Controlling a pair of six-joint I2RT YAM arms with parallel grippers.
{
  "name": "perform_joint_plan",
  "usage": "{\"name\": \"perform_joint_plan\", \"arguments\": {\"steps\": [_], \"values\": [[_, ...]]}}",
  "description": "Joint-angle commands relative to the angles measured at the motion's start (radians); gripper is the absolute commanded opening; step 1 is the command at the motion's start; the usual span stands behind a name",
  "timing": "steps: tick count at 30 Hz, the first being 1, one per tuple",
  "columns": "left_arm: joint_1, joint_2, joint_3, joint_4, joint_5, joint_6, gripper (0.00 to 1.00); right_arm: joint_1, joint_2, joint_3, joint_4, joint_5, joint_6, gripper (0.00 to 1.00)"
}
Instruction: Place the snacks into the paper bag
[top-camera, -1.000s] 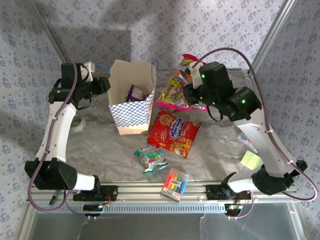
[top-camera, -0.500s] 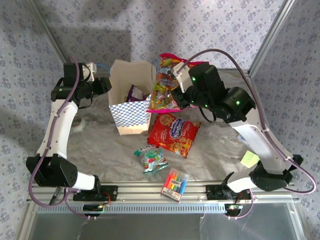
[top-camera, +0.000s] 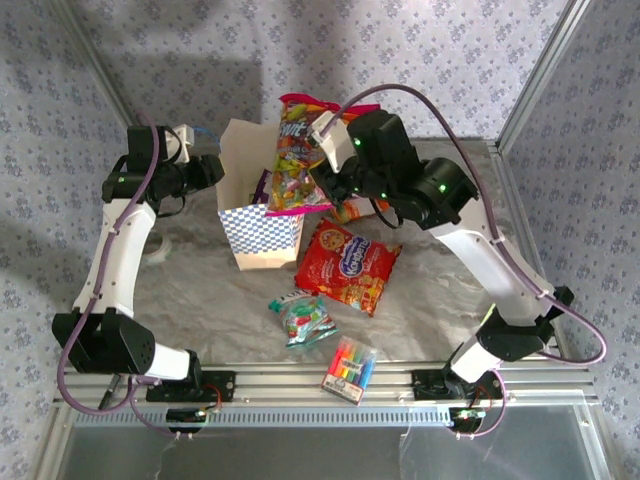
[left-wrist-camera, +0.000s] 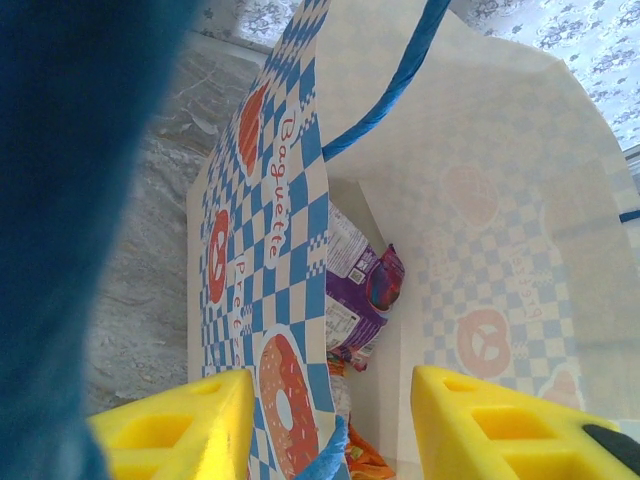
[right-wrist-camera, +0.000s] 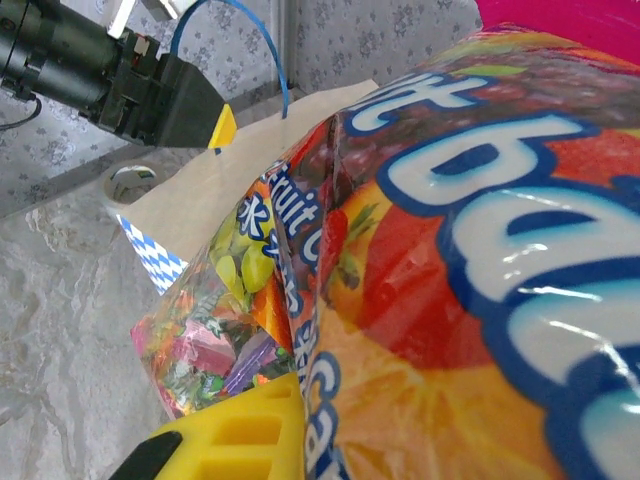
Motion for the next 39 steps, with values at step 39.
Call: {"name": "perform_joint_plan", "arguments": {"steps": [39], "values": [[0.011, -0.027, -0.076, 0.141, -0.016, -0.080, 0.42, 0.021, 0.463, 0.489, 0.215, 0.079, -0.161, 0.00]]}}
